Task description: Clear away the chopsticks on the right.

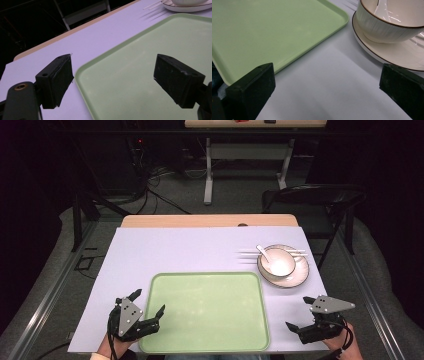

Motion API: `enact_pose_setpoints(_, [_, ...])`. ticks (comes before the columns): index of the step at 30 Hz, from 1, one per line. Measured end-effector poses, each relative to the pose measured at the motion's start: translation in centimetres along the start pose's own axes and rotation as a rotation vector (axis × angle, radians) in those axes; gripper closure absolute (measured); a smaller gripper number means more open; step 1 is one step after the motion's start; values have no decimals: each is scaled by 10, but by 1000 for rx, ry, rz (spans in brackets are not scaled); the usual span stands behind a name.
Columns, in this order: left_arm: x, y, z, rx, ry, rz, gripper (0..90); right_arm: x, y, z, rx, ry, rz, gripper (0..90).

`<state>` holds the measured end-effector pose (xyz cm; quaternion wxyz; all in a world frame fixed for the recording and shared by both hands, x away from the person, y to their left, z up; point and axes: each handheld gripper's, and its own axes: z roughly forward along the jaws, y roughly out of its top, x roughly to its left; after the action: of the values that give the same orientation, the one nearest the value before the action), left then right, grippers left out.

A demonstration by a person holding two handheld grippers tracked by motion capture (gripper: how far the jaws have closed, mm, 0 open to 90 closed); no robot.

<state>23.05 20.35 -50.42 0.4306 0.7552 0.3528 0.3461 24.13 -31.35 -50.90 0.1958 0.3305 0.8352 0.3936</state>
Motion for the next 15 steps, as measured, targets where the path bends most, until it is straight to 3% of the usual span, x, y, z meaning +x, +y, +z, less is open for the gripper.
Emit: enact_pose_setpoints(15, [0,1,2,9,-10,2,155,-8,1,1,93,39,-43,0])
